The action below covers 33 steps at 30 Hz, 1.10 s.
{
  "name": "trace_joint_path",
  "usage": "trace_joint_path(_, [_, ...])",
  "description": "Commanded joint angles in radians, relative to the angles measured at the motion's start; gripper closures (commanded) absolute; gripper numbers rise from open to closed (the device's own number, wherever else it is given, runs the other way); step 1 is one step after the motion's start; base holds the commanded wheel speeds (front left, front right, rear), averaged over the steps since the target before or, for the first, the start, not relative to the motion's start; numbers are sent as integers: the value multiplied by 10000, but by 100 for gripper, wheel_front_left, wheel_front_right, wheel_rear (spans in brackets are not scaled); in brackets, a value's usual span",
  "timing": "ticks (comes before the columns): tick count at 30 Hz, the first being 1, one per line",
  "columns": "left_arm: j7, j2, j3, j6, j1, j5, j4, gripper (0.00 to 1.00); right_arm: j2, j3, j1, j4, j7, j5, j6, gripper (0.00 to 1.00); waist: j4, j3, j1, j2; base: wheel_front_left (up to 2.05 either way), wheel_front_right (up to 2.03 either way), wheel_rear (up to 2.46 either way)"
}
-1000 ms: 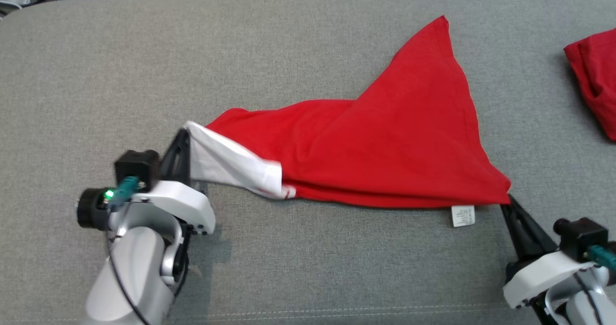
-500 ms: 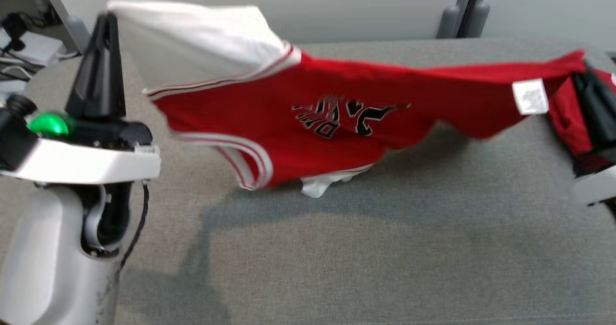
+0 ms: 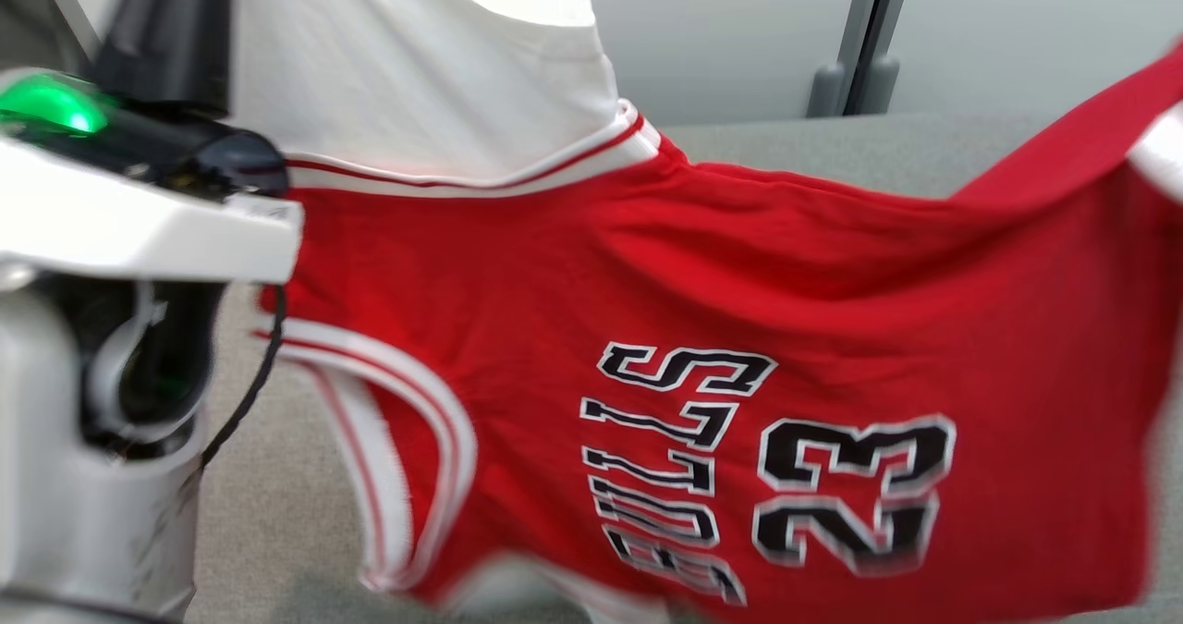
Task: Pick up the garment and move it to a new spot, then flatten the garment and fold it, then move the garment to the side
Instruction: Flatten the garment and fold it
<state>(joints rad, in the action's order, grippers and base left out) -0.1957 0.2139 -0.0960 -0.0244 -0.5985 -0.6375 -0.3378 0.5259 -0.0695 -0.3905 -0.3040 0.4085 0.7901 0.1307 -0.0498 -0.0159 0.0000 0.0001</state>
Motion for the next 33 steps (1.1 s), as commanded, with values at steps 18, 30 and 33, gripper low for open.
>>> trace_joint_path(18, [4570,-474,-151,1455,-6549,3545,7299,100,-2200,3903,-9450,11722,-4848,-4072,0,100,436,-1971,0,-1,0,0,0])
trace_joint_path(30, [4573,-393,-1150,1549,-2143,3469,7701,100,-2438,7151,-7114,13781,-6430,-3235,0,100,-147,-3973,0,-1,0,0,0])
trace_joint_path(33, [4573,-493,-941,1549,-1547,3569,7612,100,-2388,7483,-6431,13947,-6557,-2725,0,100,-257,-4033,0,-1,0,0,0])
